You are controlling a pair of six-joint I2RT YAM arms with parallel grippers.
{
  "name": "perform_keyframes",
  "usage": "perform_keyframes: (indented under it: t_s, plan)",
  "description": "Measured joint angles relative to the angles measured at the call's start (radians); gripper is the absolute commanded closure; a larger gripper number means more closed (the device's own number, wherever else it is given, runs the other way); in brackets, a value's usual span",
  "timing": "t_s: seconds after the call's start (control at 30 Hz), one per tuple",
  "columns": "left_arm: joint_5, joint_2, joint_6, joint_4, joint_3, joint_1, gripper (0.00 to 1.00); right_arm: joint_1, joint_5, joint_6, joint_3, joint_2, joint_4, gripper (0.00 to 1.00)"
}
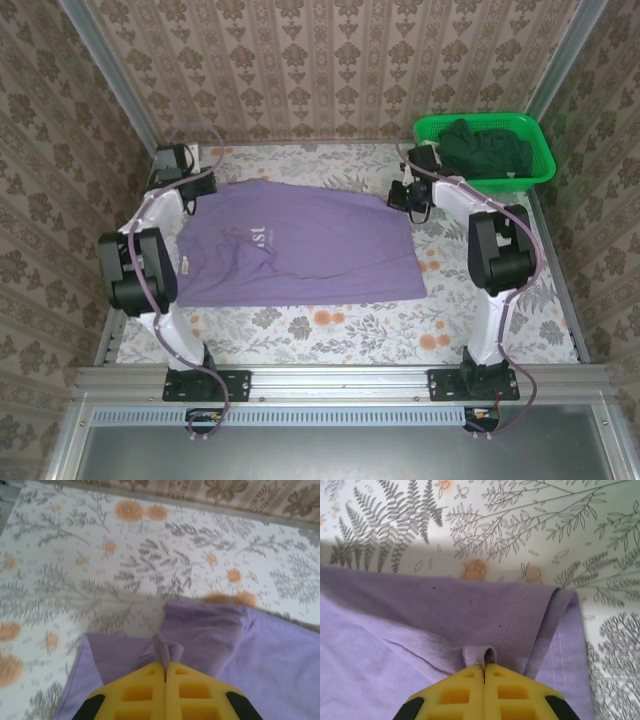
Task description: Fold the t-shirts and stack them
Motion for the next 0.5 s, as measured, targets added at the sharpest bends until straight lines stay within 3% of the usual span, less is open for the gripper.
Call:
perform_keyframes:
  t_s: [0.23,0.5]
  plan:
    - [-0.053,-0.283,-0.020,0.049,-0.254,0.017,1.00,-0.041,-0.026,-0.025,-0.175,-0.143,0.098,1.00]
    - [-0.116,-0.459,-0.118,0.046,-0.454,0.078,1.00,-0.070,-0.039,-0.028,-0.284,-0.180,0.151,1.00]
